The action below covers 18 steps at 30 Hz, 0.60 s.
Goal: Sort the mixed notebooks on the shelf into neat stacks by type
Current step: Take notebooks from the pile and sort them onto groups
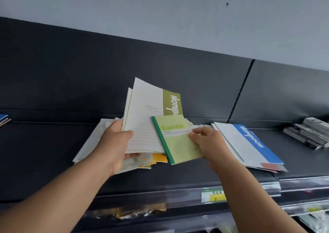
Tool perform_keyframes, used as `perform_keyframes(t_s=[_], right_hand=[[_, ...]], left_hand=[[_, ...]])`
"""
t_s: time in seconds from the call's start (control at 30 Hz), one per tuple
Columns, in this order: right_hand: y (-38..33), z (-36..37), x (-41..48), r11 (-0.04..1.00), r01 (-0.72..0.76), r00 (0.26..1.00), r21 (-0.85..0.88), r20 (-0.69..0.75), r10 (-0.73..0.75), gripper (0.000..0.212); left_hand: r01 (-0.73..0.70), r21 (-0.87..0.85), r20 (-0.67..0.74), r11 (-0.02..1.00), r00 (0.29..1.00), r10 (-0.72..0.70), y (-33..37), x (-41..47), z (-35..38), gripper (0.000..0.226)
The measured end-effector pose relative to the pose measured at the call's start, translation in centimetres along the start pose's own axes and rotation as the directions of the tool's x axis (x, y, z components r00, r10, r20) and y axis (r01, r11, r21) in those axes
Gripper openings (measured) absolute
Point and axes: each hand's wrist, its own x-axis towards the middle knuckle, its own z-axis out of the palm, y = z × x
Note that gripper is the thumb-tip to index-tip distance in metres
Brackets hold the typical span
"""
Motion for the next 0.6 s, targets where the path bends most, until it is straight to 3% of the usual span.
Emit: perform_keyframes(t_s=[0.27, 0.43, 0.6], right_hand=[[2.4, -3.6, 6.4, 0.998, -0.011, 0.988, 0.056, -0.152, 0.020, 0.006], [3.3, -2.5, 7.5, 0.981, -0.026, 0.990, -0.194, -0.141, -0.002, 0.007], [3.2, -1.6, 7.2, 0.945, -0.026, 0.992, -0.325, -0.124, -0.015, 0.015]], left_hand=[[-0.094, 0.062, -0.160, 0.994, 0.982, 0.103, 0.5, 0.9, 1.6, 0.033], [-0.110, 0.068, -0.218, 0.992, 0.968, 0.123, 0.5, 1.2, 1.2, 0.035], [-0.114, 0.069, -0.212, 0.991, 0.969, 0.126, 0.7, 1.4, 1.2, 0.033]])
